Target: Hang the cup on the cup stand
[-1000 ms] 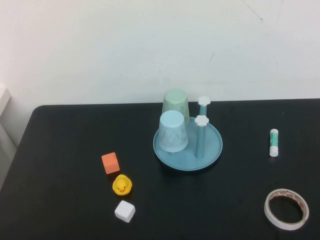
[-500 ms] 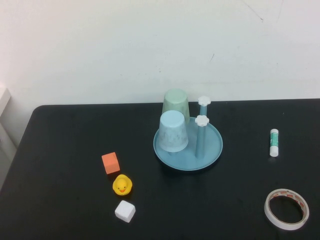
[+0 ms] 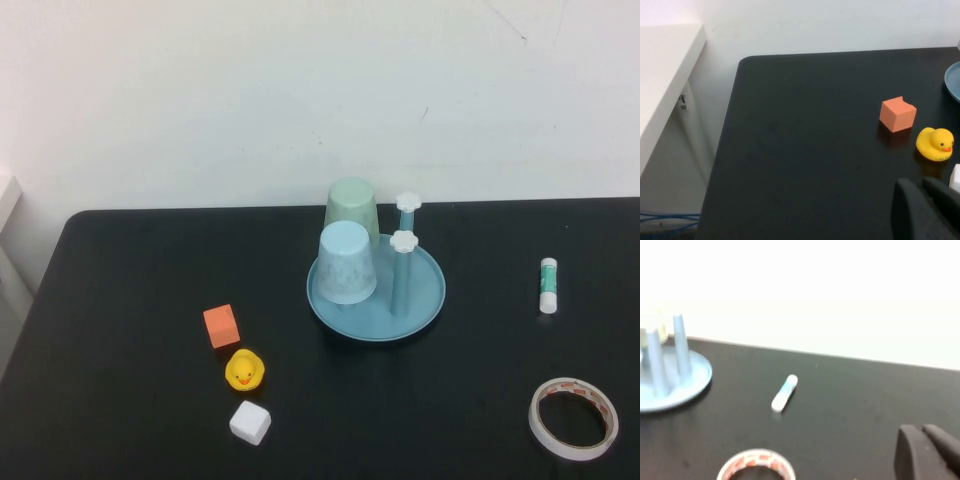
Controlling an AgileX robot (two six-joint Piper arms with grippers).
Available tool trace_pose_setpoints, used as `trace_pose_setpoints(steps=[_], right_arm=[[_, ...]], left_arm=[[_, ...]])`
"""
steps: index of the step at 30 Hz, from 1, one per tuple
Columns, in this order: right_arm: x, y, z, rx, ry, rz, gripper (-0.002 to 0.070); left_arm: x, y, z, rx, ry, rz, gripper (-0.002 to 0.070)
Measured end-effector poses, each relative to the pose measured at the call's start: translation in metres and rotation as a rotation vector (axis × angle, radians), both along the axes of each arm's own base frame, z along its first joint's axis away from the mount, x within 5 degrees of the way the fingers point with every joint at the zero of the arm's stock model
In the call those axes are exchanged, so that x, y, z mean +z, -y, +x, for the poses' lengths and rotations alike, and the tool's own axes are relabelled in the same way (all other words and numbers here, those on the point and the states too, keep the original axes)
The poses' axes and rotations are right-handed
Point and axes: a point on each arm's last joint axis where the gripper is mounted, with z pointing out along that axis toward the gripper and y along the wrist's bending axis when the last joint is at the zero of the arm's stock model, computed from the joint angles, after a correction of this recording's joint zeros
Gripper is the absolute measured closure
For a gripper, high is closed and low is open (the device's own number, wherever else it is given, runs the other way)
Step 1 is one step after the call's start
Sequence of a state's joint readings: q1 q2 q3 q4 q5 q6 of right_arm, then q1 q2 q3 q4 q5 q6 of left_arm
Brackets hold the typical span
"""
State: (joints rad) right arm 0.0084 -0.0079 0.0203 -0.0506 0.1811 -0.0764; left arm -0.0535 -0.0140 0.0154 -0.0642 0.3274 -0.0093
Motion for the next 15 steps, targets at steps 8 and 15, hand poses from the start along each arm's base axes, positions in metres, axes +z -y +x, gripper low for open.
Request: trace_pose_setpoints(steps=[8,15], right_arm=[[-0.014,0.0,-0.004,-0.008,-0.156,0.015,0.0676],[-0.014,0.0,-0.004,-0.019,-0.161,0.062,0.0676]], left_arm=[[0.0,0.0,0.0,0.0,0.0,0.001,0.0675],[0.0,0.0,0.0,0.0,0.0,0.001,0.0675]])
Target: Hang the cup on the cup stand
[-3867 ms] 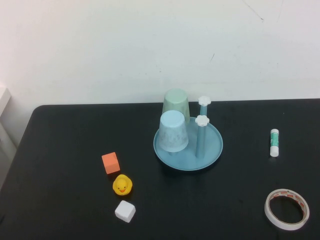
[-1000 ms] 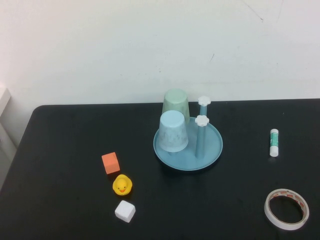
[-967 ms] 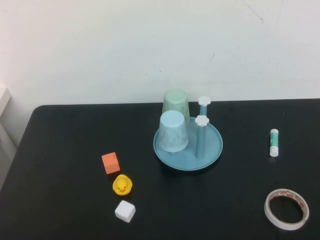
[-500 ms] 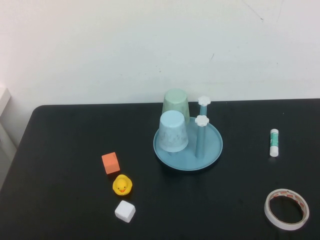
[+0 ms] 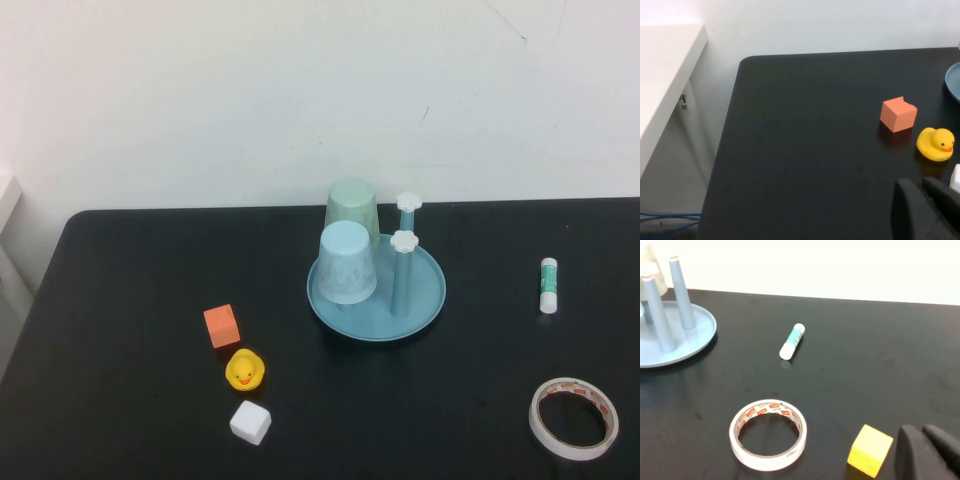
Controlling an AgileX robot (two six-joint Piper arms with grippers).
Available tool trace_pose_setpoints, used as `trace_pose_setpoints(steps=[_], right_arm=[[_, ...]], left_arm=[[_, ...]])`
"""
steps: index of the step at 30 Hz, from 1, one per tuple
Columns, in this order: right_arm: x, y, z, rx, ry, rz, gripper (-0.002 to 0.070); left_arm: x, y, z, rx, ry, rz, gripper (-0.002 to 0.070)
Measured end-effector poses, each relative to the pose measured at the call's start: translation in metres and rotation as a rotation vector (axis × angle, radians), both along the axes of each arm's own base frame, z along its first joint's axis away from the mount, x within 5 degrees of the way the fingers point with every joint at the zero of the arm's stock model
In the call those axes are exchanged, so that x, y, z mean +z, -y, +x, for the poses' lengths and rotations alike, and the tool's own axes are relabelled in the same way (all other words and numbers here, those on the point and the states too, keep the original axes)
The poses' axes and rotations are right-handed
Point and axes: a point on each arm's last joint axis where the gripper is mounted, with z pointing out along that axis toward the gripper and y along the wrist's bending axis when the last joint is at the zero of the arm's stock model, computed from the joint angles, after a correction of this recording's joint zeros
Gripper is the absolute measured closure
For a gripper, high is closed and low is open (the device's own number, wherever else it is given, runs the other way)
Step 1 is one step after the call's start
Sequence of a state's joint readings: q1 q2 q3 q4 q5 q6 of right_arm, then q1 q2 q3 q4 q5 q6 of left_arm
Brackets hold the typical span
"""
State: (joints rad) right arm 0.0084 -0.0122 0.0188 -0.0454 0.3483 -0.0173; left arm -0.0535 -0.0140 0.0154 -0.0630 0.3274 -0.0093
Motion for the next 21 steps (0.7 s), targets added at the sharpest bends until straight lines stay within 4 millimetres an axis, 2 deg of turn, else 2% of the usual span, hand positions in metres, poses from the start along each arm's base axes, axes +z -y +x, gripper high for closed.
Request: trace_pose_setpoints(steps=[21], right_arm=[[-0.0004,0.0001,-0.0004,-0.005,-0.01,0.008,0.0676]], left_arm=[[0.0,0.0,0.0,0.0,0.0,0.0,0.0675]])
